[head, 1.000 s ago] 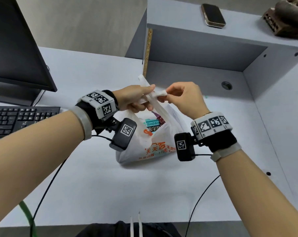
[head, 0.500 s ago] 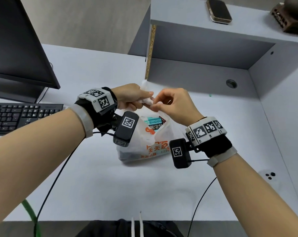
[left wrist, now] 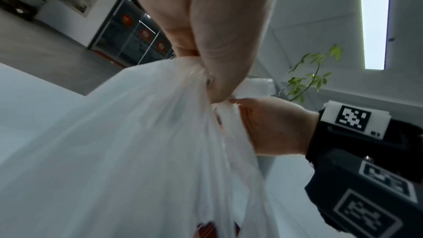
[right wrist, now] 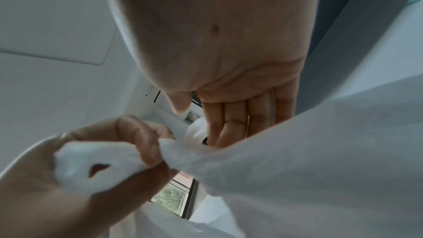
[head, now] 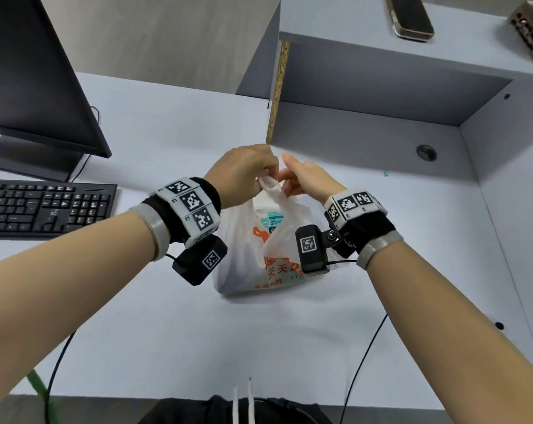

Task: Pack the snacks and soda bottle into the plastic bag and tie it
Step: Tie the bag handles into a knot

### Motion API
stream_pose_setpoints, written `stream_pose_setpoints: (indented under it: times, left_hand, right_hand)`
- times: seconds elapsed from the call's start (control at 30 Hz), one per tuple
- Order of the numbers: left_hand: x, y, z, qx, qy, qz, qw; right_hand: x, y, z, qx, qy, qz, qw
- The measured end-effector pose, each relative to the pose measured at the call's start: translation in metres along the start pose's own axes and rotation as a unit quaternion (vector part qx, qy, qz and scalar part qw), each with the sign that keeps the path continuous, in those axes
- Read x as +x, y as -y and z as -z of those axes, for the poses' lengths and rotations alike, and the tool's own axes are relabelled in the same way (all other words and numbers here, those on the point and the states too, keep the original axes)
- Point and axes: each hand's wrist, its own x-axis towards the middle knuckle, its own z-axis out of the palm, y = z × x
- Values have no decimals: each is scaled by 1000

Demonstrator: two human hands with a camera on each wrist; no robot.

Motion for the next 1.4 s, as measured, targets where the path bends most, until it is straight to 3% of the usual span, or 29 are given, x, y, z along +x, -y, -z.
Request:
stream_pose_setpoints:
  times: [0.07,0.2,0.33,0.47,0.63,0.73,0.87,0.97,1.07,1.17,1.27,1.33,1.4]
  left_hand:
    - [0,5,-5,-32,-22,-11,999]
    - [1,15,-14,-101,-55,-17,993]
    - [0,29,-22,-192,-33,78,978]
    - [-11,44,-30,-291,44,225,929]
    - [-29,66,-50,-378,113,332,857]
    - [-39,80,-63,-390,143,364,834]
    - [-51,96,-72,-369,158,396,826]
    - [-50,99,-78,-370,137,423,816]
    - [-48,96,-85,-403,127,463,779]
    - [-48,93,-89,-428,109,492,750]
    - [-44,93,-88,-439,71,498,744]
    - [-40,94,-86,-418,35,498,759]
    - [-36,97,-86,-424,9,489,762]
  right_hand:
    - [5,2,-2,-12,11,-37,999]
    - [19,-10,-6,41,7,-25,999]
    - [30,-23,0,67,-80,-33,994]
    - [38,-50,10,-24,-174,-75,982]
    - [37,-94,25,-12,-246,-150,958]
    - [35,-118,38,-10,-262,-187,947]
    - [30,-148,44,14,-245,-225,943]
    - [20,-150,40,57,-253,-199,945]
    - [11,-156,37,75,-212,-173,959]
    - [6,-170,32,86,-166,-196,963]
    - [0,-174,27,76,-128,-237,960]
    - [-9,-172,23,59,-82,-281,954]
    - [-15,-176,19,28,-98,-268,958]
